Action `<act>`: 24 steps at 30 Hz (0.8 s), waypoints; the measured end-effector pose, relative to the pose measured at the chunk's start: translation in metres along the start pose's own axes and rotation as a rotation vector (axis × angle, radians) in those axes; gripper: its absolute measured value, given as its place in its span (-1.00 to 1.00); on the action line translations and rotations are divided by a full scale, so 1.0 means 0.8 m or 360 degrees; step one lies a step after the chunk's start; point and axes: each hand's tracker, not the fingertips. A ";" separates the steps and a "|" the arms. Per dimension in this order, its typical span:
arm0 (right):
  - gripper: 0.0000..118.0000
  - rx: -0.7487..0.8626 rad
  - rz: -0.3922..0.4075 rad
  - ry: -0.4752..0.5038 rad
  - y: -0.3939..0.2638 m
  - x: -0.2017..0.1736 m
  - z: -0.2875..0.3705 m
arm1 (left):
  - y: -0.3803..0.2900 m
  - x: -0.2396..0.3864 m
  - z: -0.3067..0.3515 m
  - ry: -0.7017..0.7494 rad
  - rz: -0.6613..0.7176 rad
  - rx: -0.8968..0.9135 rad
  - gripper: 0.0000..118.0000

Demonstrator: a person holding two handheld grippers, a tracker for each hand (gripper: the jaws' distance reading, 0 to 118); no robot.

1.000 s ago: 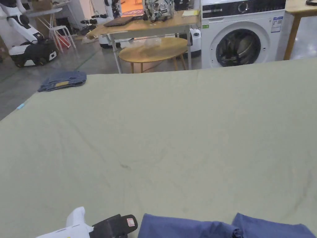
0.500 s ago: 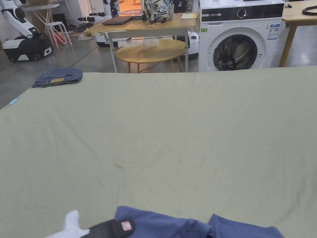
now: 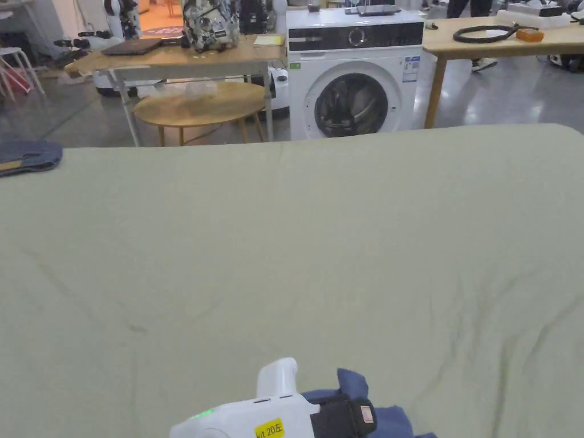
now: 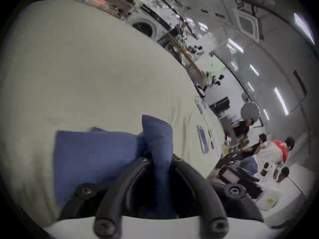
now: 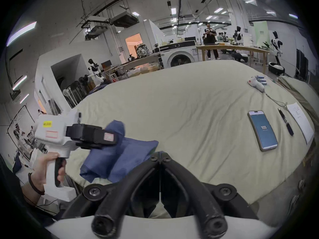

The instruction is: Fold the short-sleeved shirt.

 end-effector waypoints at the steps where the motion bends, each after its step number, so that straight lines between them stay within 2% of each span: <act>1: -1.00 0.0000 -0.0016 -0.0008 -0.003 0.004 0.001 | 0.001 0.002 0.000 -0.0135 0.0044 0.0042 -0.11; 2: -1.00 -0.0007 -0.0035 -0.0017 -0.005 0.009 0.000 | 0.003 0.003 0.005 -0.0270 0.0084 0.0067 -0.15; 3: -1.00 -0.0016 -0.0050 -0.0028 -0.007 0.012 -0.001 | 0.005 0.001 0.014 -0.0395 0.0127 0.0120 -0.43; 4: -1.00 -0.0016 -0.0050 -0.0034 -0.010 0.015 0.000 | 0.007 -0.004 0.021 -0.0449 0.0158 0.0141 -0.57; 5: -1.00 0.0001 -0.0035 -0.0040 -0.012 0.015 0.003 | 0.006 -0.010 0.025 -0.0466 0.0176 0.0137 -0.72; 7: -1.00 0.0013 -0.0019 -0.0033 -0.011 0.014 0.009 | -0.002 -0.024 0.020 -0.0306 0.0126 0.0070 -1.00; 9: -1.00 0.0020 -0.0034 -0.0014 -0.009 0.014 0.008 | -0.015 -0.027 -0.008 -0.0021 0.0038 -0.0046 -1.00; 11: -1.00 -0.0005 -0.0039 -0.0004 -0.005 0.009 0.000 | -0.034 -0.028 -0.041 -0.0044 -0.0060 -0.0207 -1.00; 13: -1.00 -0.0058 -0.0016 0.0018 0.001 -0.001 -0.011 | -0.046 -0.021 -0.069 0.0105 -0.0175 -0.0299 -1.00; 14: -1.00 -0.0127 0.0022 0.0054 0.006 -0.010 -0.020 | -0.048 -0.018 -0.063 0.0099 -0.0211 -0.0245 -0.98; 15: -1.00 -0.0179 0.0057 0.0078 0.010 -0.018 -0.030 | -0.044 -0.013 -0.054 0.0064 -0.0173 -0.0214 -0.54; 16: -1.00 -0.0236 0.0092 0.0098 0.013 -0.025 -0.042 | -0.040 -0.010 -0.045 0.0051 -0.0161 -0.0209 -0.24; 17: -1.00 -0.0283 0.0116 0.0104 0.015 -0.032 -0.058 | -0.038 -0.008 -0.032 0.0019 -0.0165 -0.0196 -0.11; 19: -1.00 -0.0366 0.0157 0.0139 0.016 -0.043 -0.091 | -0.041 -0.003 0.001 -0.0003 -0.0256 -0.0131 -0.01; 21: -1.00 -0.0495 0.0207 0.0213 0.013 -0.055 -0.125 | -0.045 -0.004 0.049 0.0095 -0.0323 0.0035 0.04; 23: -1.00 -0.0667 0.0269 0.0161 0.003 -0.065 -0.159 | -0.047 -0.018 0.089 0.0162 -0.0306 0.0101 0.07; 24: -1.00 -0.0763 0.0353 0.0092 -0.007 -0.068 -0.177 | -0.046 -0.027 0.106 0.0173 -0.0271 0.0142 0.07</act>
